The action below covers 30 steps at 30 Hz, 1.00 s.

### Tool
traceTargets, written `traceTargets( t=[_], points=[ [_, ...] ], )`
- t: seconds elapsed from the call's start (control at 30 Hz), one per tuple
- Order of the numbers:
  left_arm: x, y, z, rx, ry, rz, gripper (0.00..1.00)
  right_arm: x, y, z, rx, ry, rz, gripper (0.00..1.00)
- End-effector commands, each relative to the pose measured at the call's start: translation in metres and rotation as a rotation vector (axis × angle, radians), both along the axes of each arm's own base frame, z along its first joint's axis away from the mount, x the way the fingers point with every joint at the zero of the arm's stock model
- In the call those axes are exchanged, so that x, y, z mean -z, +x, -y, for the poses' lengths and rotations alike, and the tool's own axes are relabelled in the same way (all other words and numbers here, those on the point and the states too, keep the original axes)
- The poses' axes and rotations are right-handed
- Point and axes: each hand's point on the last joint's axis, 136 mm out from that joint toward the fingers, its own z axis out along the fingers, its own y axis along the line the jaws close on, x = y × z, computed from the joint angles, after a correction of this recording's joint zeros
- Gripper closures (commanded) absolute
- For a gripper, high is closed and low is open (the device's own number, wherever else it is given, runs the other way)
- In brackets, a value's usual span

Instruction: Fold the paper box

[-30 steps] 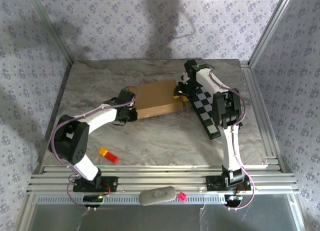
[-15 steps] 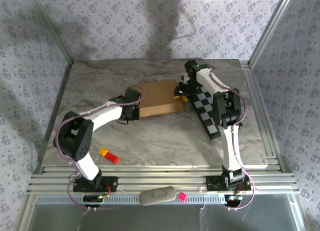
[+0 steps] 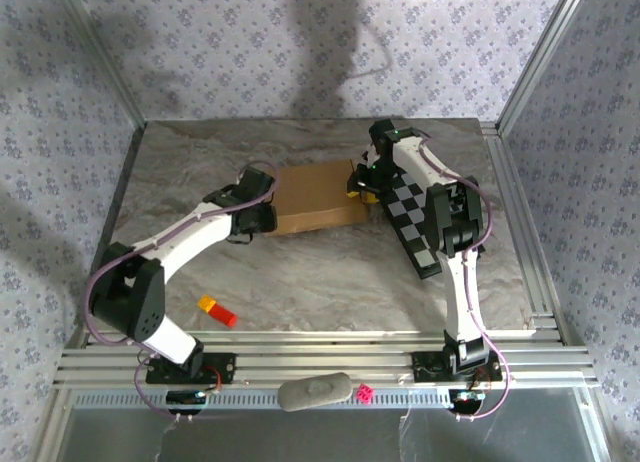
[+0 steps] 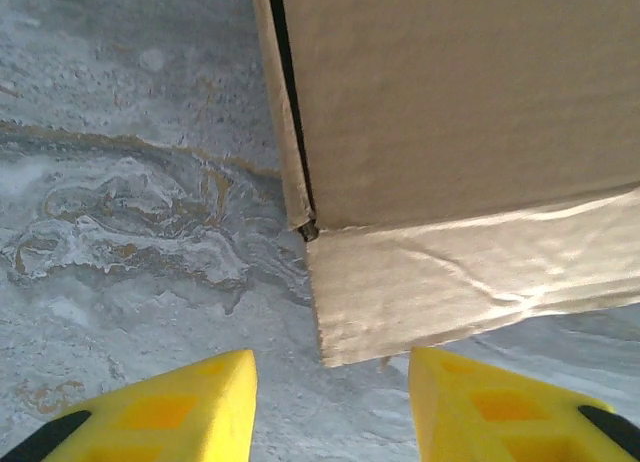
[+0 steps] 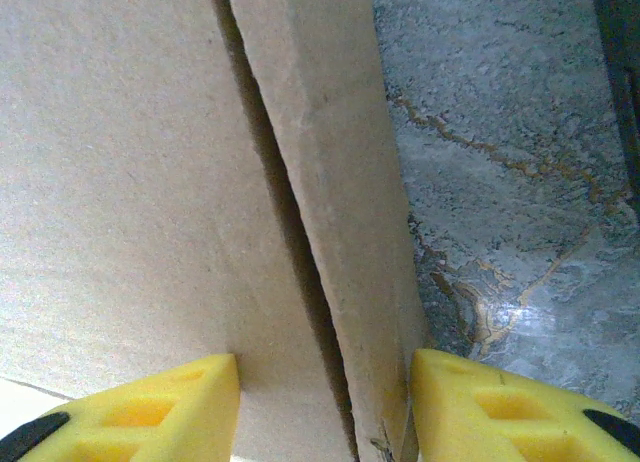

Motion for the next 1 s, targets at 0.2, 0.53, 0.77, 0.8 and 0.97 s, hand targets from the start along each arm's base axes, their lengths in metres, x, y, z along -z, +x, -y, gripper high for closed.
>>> traceTargets(
  t=[0.2,0.53,0.77,0.8,0.97],
  points=[
    [-0.019,0.020,-0.014,-0.236,-0.279,-0.107,0.53,-0.027,0.000,0.012,0.027,-0.034,0.046,0.48],
    [0.008,0.037,-0.006,-0.206,-0.268,-0.175,0.62,-0.029,-0.002,0.015,0.048,-0.011,0.045,0.50],
    [0.023,0.052,-0.012,-0.227,-0.235,-0.179,0.66,-0.032,-0.003,0.015,0.049,-0.006,0.049,0.50],
    [0.023,0.056,-0.013,-0.232,-0.238,-0.171,0.66,-0.032,-0.004,0.015,0.048,-0.005,0.049,0.50],
    [0.022,0.069,-0.019,-0.242,-0.224,-0.156,0.67,-0.033,-0.005,0.016,0.048,-0.005,0.051,0.51]
  ],
)
